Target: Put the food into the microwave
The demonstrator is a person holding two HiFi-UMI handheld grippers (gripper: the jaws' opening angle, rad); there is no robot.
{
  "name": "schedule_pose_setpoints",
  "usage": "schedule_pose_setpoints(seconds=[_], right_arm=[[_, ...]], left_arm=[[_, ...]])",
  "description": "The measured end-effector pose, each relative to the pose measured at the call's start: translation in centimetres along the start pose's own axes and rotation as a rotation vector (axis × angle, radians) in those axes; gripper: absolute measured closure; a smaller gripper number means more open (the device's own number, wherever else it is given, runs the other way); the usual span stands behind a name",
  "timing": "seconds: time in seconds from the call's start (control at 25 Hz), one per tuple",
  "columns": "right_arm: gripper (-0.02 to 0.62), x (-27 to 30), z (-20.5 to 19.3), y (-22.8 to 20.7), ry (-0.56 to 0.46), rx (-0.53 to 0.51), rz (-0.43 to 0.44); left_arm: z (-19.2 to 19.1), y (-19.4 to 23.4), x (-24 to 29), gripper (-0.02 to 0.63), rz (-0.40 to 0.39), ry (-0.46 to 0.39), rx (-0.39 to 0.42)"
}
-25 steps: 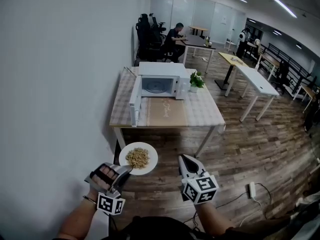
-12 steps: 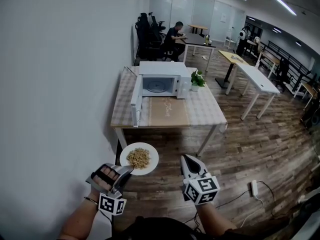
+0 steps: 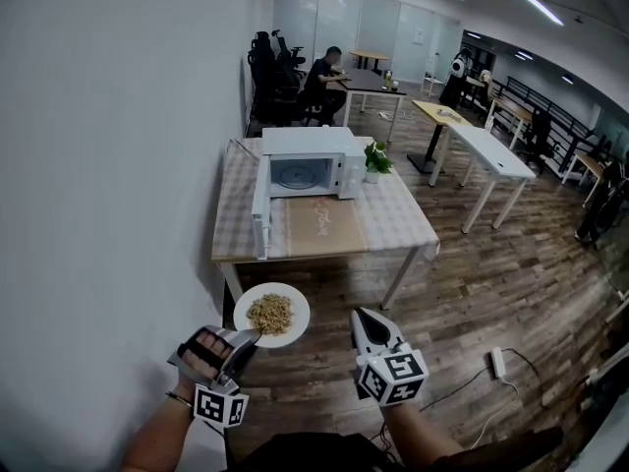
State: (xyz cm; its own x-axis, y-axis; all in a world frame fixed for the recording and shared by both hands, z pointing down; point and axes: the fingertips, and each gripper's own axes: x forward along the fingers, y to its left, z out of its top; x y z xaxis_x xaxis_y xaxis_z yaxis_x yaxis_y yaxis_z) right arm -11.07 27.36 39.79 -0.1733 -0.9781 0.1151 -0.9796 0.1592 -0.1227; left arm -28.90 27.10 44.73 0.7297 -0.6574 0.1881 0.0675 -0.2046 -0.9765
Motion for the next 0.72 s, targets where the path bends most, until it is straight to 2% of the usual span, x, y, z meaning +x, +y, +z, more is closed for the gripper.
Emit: schedule_pose_setpoints(seconds=[0.32, 0.72], right_arm=[[0.586, 1.2, -0.7, 1.2, 0.001, -0.009, -0.027], [0.586, 5.4, -0.4, -1.6, 0.001, -0.012, 0.0]], left_arm=[[-2.1, -0.3, 0.6, 0.569, 0.015, -0.019, -0.012], [-3.7, 0.2, 4.6, 0.568, 0.014, 0.003, -0.019]])
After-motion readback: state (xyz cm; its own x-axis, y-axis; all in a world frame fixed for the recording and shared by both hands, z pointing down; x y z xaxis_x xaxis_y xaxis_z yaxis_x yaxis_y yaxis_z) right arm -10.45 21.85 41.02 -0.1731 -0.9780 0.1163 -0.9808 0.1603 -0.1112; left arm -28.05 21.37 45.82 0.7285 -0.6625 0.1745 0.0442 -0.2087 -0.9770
